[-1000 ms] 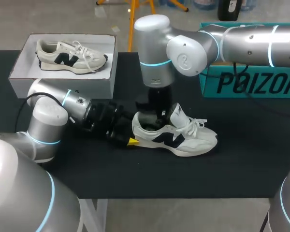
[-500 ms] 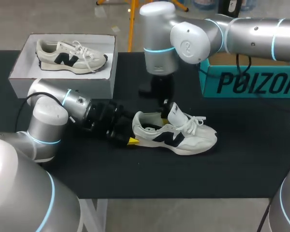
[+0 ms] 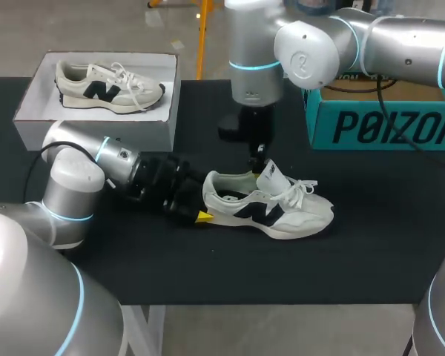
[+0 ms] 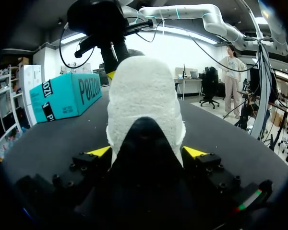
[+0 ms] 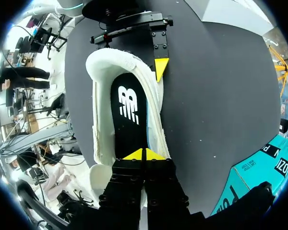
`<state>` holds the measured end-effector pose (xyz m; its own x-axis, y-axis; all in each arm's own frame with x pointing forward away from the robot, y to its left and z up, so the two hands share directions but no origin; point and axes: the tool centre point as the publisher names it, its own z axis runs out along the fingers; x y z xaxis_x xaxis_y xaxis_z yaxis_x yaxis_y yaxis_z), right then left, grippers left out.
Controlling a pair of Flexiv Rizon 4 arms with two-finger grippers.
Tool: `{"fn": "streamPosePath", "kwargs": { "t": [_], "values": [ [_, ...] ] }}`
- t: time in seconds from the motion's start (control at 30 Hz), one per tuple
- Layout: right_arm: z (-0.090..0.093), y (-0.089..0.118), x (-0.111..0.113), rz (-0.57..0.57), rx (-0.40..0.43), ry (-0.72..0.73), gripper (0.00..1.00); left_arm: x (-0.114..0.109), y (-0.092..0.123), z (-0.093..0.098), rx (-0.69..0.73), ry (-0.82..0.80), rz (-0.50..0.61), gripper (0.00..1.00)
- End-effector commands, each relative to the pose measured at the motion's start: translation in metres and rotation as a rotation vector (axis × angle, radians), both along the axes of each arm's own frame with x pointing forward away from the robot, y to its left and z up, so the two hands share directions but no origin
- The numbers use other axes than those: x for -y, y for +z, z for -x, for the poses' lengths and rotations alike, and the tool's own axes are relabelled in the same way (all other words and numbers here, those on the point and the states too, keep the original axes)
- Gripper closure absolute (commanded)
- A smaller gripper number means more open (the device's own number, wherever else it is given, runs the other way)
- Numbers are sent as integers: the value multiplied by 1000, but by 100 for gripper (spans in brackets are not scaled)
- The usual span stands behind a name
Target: Take the shoe out of the shoebox, open the shoe tongue, remove and reinsert the insole, then place the shoe into the shoebox
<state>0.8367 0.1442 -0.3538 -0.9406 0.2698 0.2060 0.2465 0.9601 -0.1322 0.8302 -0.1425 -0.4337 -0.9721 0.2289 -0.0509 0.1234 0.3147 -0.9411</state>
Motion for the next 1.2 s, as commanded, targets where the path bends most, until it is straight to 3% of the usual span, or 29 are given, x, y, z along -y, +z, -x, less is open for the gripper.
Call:
{"fn": "streamPosePath", "kwargs": {
  "t": [0.03,0.33,0.37,0.5,0.57,0.7,0.8,0.97,1.03,1.2],
  "values": [
    [10,-7,-5,1,43,-4,100,1,-2,0,-2,-4,-2,100],
    [9,-21,-8,9,71,-26,98,1,-2,0,-2,-4,-2,100],
    [8,-22,-7,9,71,-28,86,1,-2,0,-2,-4,-2,100],
    [8,-23,-5,10,71,-33,56,1,-2,0,-2,-4,-2,100],
    [9,-23,-5,9,72,-32,51,1,-2,0,-2,-4,-2,100],
    [9,-22,-6,9,76,-33,50,1,-2,0,-2,-4,-2,100],
    [8,-18,-8,10,90,-31,41,1,-2,0,-2,-4,-2,100],
    [7,-14,-12,15,105,-25,43,1,-2,0,-2,-4,-2,100],
    [7,-19,-16,19,108,-23,48,1,-2,0,-2,-4,-2,100],
    [8,-39,-21,24,97,-18,50,1,-2,0,-2,-4,-2,100]
  ]
}}
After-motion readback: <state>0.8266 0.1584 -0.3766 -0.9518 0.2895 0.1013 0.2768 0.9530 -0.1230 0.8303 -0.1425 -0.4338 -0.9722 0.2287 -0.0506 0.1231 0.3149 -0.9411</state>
